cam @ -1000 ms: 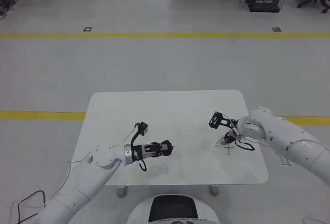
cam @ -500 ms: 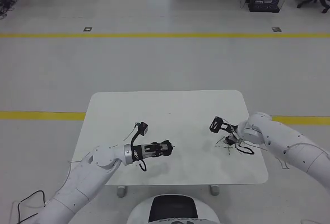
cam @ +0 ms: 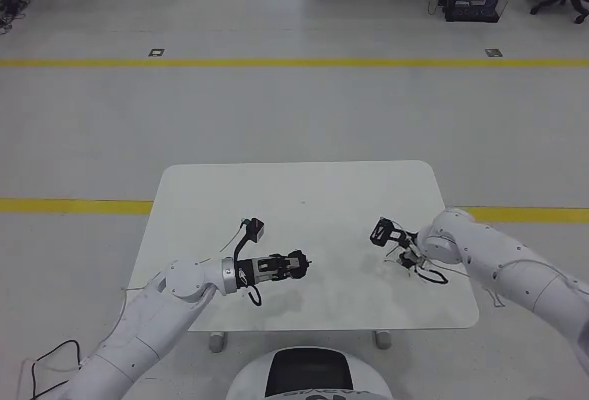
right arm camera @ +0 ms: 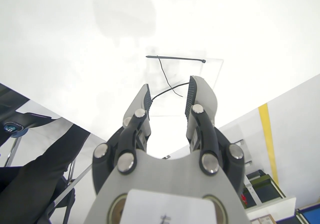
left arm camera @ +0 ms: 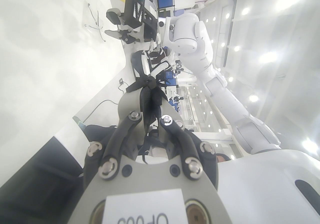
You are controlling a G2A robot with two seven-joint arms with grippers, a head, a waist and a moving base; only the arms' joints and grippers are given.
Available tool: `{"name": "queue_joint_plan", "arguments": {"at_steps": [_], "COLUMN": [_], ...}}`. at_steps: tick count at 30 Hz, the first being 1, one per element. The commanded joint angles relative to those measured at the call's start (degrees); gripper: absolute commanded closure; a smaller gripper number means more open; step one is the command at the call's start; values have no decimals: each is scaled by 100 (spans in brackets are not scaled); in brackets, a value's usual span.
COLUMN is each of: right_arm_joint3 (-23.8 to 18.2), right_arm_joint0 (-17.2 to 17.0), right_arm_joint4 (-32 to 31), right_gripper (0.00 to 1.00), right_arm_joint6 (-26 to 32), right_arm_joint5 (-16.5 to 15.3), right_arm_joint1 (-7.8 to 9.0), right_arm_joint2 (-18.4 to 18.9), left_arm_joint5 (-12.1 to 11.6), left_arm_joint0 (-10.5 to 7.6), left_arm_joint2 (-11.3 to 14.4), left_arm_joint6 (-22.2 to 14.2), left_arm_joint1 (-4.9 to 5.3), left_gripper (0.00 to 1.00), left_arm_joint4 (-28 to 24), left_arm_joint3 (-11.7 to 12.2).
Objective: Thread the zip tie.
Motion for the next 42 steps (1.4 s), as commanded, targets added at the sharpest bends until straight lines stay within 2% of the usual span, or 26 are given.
{"name": "queue_joint_plan", "arguments": {"at_steps": [1, 8, 24, 42], "right_arm_joint3": [59, 184, -77, 358], "right_arm_joint0": [-14, -43, -175, -306], "right_arm_joint4": [-3, 0, 49, -96], "right_gripper": [69, 69, 69, 73], "right_arm_joint6": [8, 32, 39, -102], "right_arm_joint5": [0, 0, 0, 0], "right_arm_joint1": [-37, -135, -182, -415], "right_arm_joint2": [0, 0, 0, 0], "left_arm_joint5": [0, 0, 0, 0], "left_arm_joint0": [0, 0, 0, 0], "left_arm_joint2": [0, 0, 0, 0], "left_arm_joint6": [0, 0, 0, 0], "left_arm_joint1": [0, 0, 0, 0], "left_gripper": [100, 100, 100, 100], "left_arm_joint4": [0, 0, 0, 0], "left_arm_joint3": [0, 0, 0, 0]}}
